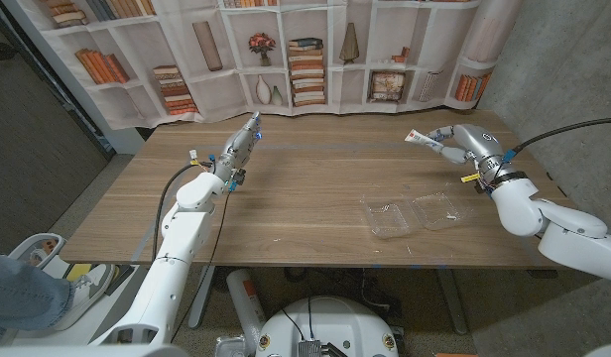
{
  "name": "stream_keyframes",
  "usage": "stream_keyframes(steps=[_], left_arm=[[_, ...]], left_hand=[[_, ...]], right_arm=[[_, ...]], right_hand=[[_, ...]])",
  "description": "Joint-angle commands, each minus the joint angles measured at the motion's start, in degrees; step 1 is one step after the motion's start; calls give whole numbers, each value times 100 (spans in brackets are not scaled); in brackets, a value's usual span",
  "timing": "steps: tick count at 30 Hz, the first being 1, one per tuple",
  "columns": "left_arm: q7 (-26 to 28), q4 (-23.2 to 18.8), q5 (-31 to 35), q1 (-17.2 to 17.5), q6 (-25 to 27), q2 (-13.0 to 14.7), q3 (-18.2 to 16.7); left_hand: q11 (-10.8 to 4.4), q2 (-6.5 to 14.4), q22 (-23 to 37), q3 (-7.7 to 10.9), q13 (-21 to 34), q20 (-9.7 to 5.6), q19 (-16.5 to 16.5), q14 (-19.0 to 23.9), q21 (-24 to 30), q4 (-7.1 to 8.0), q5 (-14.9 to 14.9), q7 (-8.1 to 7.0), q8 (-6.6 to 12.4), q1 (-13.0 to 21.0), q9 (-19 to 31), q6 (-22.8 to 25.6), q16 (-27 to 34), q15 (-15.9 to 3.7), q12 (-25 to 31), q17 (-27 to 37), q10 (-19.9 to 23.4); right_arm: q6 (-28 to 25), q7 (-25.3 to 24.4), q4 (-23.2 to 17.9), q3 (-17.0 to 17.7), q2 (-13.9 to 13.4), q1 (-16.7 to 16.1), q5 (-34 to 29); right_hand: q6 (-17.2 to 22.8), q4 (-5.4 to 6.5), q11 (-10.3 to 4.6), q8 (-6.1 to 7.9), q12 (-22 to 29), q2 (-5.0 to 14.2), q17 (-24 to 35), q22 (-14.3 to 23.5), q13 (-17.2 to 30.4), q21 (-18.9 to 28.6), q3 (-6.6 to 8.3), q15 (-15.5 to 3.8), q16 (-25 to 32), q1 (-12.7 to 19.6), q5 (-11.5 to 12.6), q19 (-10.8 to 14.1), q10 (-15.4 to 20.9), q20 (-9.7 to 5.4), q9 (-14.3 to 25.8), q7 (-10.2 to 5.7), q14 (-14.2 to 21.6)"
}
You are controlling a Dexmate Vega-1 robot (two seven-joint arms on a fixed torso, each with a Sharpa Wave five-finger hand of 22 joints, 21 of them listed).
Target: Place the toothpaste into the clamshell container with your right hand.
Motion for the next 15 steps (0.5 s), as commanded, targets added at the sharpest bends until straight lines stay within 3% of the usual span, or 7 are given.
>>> stream_keyframes(steps=[1,15], left_arm=[[32,-61,4,18,34,-13,46],[64,-121,85,-6,109,17,120]], left_hand=[[-9,50,12,-36,29,-54,-504,-200,4,17,-7,11,-4,25,8,-19,-3,36,6,32,-24],[-11,56,13,-46,29,-56,-501,-200,6,15,-10,17,-2,30,8,-13,-3,34,5,32,-28]], right_arm=[[59,-80,-126,279,-69,-404,-19],[83,-185,-159,665,-81,-919,39]], right_hand=[[95,3,-126,31,44,41,12,21,19,18,-22,-755,8,93,55,18,190,-849,20,-34,36],[167,29,-131,42,60,24,12,29,33,20,-81,-748,5,88,70,19,211,-849,18,-122,46]])
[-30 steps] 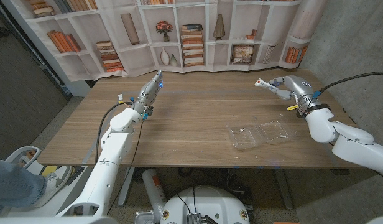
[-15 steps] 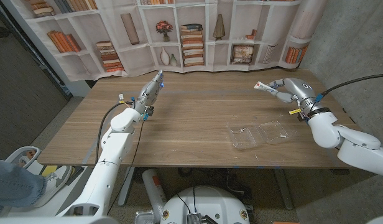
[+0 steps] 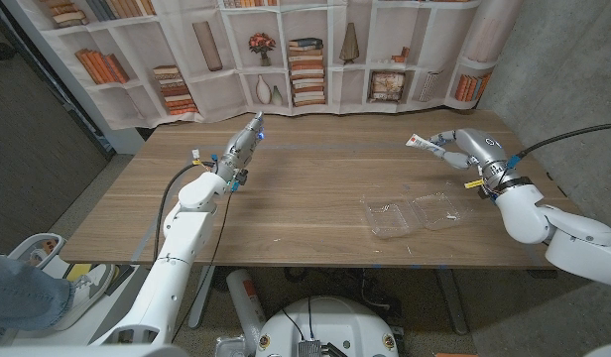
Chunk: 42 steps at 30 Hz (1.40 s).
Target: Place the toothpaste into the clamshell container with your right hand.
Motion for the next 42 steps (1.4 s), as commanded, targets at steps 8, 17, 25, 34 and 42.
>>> stream_keyframes(steps=[8,17,25,34,42], left_arm=[[35,-98,48,-15,43,31,52],[-6,-21,4,-32,-6,13,52],[-49,107,-11,-88,-42,-16,69],[-81,174,15,-123,-57,-35,97],[-53,157,16,-98,-51,-63,85]], left_hand=[[-12,37,13,-53,29,-55,-501,-200,6,14,-11,16,-4,11,8,-16,-2,29,5,32,-28],[-6,41,14,-60,29,-52,-500,-201,7,13,-12,19,-6,13,8,-20,-3,40,6,32,-26],[-19,44,14,-65,29,-54,-502,-202,7,12,-13,15,-6,16,8,-19,-3,43,5,32,-30],[-19,49,14,-71,29,-55,-502,-209,7,12,-15,14,-6,19,8,-18,-5,41,3,32,-36],[-14,51,14,-76,30,-51,-506,-207,6,10,-15,14,-6,22,9,-20,-4,35,5,33,-32]], right_arm=[[-81,-149,-190,639,3,-861,16],[-264,-109,-385,869,88,-1192,-166],[-360,-28,-552,1011,214,-1426,-283],[-481,107,-708,1175,324,-1629,-460],[-475,202,-691,1236,439,-1738,-523]], right_hand=[[166,4,-136,31,28,26,10,34,40,21,-55,-748,-1,85,41,18,214,-849,17,-129,43],[173,17,-135,22,20,35,8,37,33,20,-83,-749,-5,86,47,16,209,-850,14,-136,46],[179,29,-137,18,13,40,2,39,29,18,-100,-741,-17,76,47,12,199,-853,13,-139,32],[164,36,-138,5,4,47,-3,39,27,14,-113,-743,-27,74,48,3,183,-854,12,-120,19],[168,37,-137,2,2,68,-6,40,27,11,-113,-746,-32,85,48,-4,180,-854,13,-122,10]])
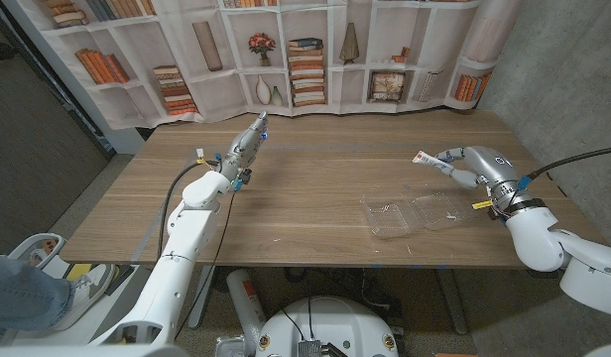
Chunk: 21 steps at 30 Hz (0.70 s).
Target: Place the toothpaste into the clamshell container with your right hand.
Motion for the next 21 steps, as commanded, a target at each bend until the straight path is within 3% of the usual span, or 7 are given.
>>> stream_keyframes(steps=[1,21], left_arm=[[1,11,18,4,2,-24,8],[48,-93,107,-4,108,-9,110]], left_hand=[[-12,52,14,-31,29,-54,-505,-206,6,10,-15,12,-7,22,9,-21,-3,30,4,33,-34],[2,59,14,-45,29,-54,-505,-207,7,8,-17,27,-7,29,9,-22,-3,35,2,33,-42]], right_arm=[[-34,147,-49,152,168,-227,-140],[-85,153,16,169,315,-461,-368]], right_hand=[[105,-2,-168,44,24,54,7,13,23,11,-11,-745,-34,58,29,-5,147,-854,10,-61,9],[101,22,-165,32,9,76,-3,12,16,5,-43,-739,-50,33,17,-14,127,-851,9,-65,-23]])
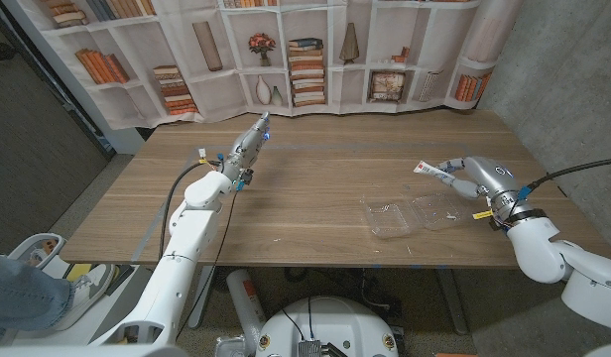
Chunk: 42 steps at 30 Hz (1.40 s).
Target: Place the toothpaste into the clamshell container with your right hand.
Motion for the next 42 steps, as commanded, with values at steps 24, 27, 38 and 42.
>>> stream_keyframes(steps=[24,27,38,42], left_arm=[[32,-148,13,89,98,41,30],[15,-106,-4,71,81,32,30],[-21,-18,-8,32,71,26,30],[-38,0,-7,25,70,28,31]], left_hand=[[-3,69,15,-66,29,-52,-508,-187,7,4,-20,22,-3,38,9,-10,4,43,8,33,-29],[-14,70,15,-69,29,-53,-506,-187,8,4,-20,19,-4,39,9,-12,4,37,8,33,-29],[-6,74,15,-80,29,-53,-508,-183,7,3,-21,34,0,43,10,1,4,40,11,33,-21],[-9,75,15,-82,29,-53,-509,-179,7,3,-22,29,0,44,10,2,5,50,11,33,-21]], right_arm=[[-537,118,-177,-313,22,-130,-310],[-522,89,-155,-338,12,-132,-280],[-714,67,-143,-566,-24,-24,-227],[-831,72,-156,-683,-53,55,-230]], right_hand=[[61,79,-160,3,-25,-37,-124,-9,4,-116,-169,-671,-173,-169,31,-270,36,-822,8,-78,-529],[53,94,-170,-2,-24,-73,-153,-32,6,-185,-204,-647,-188,-225,41,-418,34,-709,8,-94,-686],[-40,125,-215,-43,-85,-209,-217,-138,-28,-431,-313,-498,-201,-391,91,-1024,-80,-306,7,-163,-1106],[-90,121,-234,-60,-103,-229,-229,-170,-30,-492,-326,-400,-224,-409,117,-1305,-127,-220,8,-207,-1282]])
